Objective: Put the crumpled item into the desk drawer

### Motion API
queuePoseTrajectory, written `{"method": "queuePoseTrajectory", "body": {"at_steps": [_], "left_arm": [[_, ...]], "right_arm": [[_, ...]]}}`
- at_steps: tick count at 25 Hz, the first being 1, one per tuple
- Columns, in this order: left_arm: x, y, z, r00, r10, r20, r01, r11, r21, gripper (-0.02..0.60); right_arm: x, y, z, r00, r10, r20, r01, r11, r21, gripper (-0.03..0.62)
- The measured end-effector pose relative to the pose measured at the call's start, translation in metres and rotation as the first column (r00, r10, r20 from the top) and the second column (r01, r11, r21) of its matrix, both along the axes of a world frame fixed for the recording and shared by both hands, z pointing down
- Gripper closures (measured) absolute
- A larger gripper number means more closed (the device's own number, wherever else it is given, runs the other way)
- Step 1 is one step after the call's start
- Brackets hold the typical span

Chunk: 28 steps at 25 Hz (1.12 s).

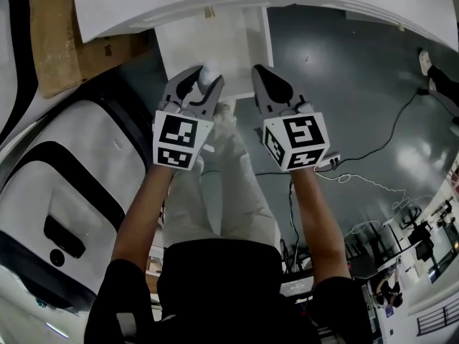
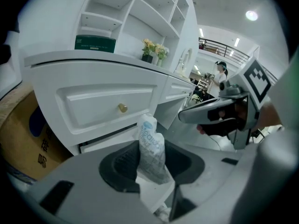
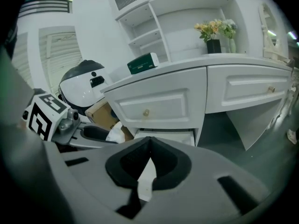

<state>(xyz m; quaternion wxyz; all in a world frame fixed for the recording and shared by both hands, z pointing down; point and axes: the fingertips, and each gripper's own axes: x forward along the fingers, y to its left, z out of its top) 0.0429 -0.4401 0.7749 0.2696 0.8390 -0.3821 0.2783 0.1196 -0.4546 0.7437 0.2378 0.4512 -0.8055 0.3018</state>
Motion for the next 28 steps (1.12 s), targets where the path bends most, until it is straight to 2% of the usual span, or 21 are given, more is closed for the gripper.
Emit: {"method": "queuePoseTrajectory", "body": {"at_steps": [4, 8, 11, 19, 28], "left_arm": [[0.004, 0.000, 0.019, 1.000, 0.012, 0.000, -0.012, 1.000, -0.012, 0.442], [0.013, 0.011, 0.047, 0.996, 0.094, -0.007, -0.094, 0.993, -0.067, 0.443], [0.015, 0.013, 0.065, 0.993, 0.120, -0.012, -0.121, 0.990, -0.079, 0.442], [0.015, 0.014, 0.108, 0.981, 0.185, 0.064, -0.179, 0.980, -0.092, 0.442], [0.009, 0.012, 0.153, 0.938, 0.306, 0.160, -0.290, 0.950, -0.116, 0.442]], "right_arm": [[0.000, 0.004, 0.017, 1.000, 0.001, -0.001, -0.001, 1.000, -0.010, 0.601], [0.000, 0.004, 0.037, 1.000, 0.000, -0.006, 0.000, 1.000, -0.014, 0.600], [0.000, 0.007, 0.056, 1.000, 0.004, -0.005, -0.004, 0.999, -0.033, 0.600], [-0.002, 0.019, 0.097, 1.000, 0.008, 0.000, -0.008, 0.997, -0.072, 0.600], [0.000, 0.022, 0.119, 1.000, 0.008, -0.001, -0.009, 0.996, -0.093, 0.600]]}}
